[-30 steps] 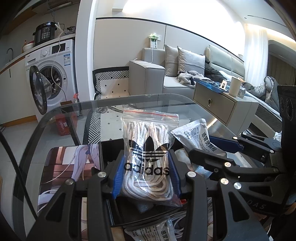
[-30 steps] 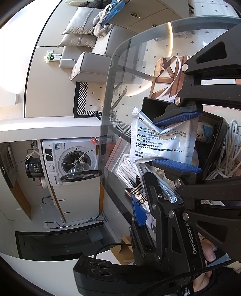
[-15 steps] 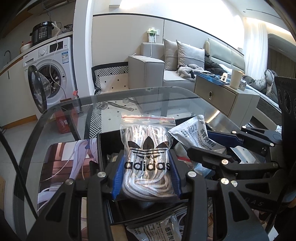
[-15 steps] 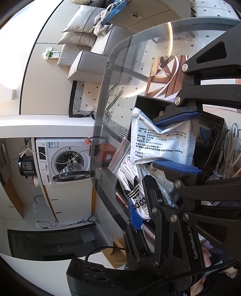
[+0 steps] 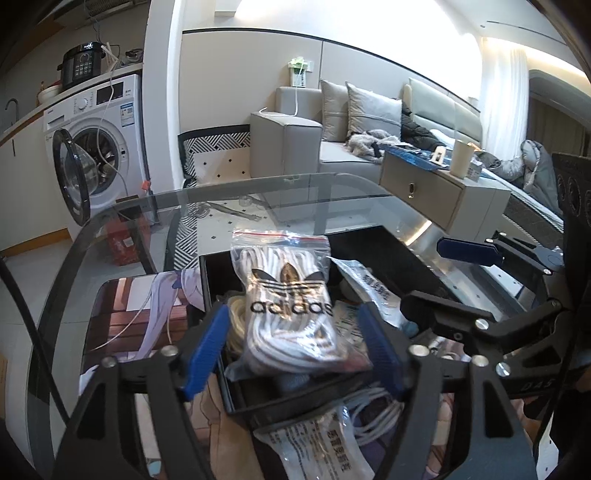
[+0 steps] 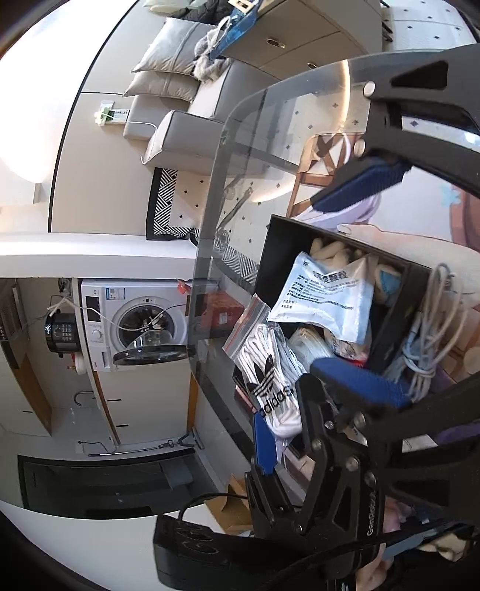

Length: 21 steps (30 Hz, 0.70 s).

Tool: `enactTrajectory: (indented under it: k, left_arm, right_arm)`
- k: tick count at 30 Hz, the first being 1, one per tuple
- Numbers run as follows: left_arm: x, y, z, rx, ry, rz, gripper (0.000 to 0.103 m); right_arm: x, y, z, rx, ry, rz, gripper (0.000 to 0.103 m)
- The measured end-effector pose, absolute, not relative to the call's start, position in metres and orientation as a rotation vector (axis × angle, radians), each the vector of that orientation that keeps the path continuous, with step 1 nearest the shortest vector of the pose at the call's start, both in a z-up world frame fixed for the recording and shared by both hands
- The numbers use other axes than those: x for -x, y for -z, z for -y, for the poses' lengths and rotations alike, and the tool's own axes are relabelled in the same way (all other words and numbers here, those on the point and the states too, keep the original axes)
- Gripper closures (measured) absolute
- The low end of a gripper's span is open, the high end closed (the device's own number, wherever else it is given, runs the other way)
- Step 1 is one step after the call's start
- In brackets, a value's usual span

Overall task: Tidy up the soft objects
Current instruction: 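Open both grippers to drop the adidas bag and packet into the box, then move the left gripper to the white printed packet while the right gripper approaches the grey cable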

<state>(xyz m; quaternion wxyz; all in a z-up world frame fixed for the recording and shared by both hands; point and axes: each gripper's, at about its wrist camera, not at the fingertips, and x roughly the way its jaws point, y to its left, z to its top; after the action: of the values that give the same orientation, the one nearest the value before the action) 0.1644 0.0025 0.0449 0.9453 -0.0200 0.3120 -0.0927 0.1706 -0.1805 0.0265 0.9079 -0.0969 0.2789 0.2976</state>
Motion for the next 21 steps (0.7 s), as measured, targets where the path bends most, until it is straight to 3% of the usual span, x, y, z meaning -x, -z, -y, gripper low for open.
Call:
enactTrajectory:
  k: [5,21]
  left_arm:
    - [-0.147,-0.051,-0.005,0.047,0.157,-0.62,0.0]
    - [-0.111,-0.042,-0.023,0.064,0.096,-0.649,0.0]
  right_arm:
    - [-0.158,-0.029,0.195,0.15,-0.623,-0.591,0.001]
    - [-0.135,-0.005,0.209,0.087,-0.591,-0.704,0.001]
